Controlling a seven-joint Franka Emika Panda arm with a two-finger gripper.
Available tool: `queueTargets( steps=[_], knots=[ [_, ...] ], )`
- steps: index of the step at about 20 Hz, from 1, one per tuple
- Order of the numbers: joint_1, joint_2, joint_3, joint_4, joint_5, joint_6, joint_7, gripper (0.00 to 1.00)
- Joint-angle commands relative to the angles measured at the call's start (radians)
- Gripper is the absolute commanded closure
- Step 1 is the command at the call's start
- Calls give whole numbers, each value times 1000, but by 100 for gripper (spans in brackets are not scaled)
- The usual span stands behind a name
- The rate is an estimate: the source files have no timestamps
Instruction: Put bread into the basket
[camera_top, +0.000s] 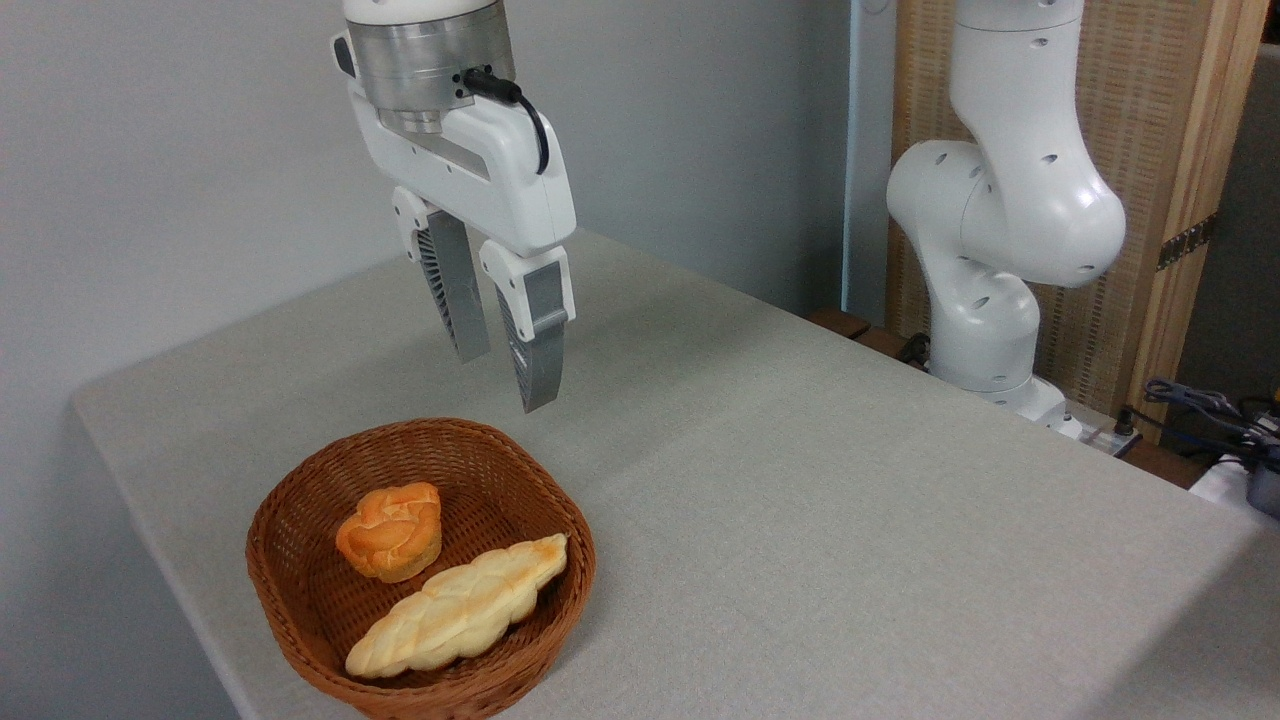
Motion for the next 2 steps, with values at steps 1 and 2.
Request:
queueTargets(
  steps=[1,2],
  knots=[
    [-5,-3,27,5,-42,12,-13,0],
    [-5,-4,30,5,-49,12,-13,0]
  ],
)
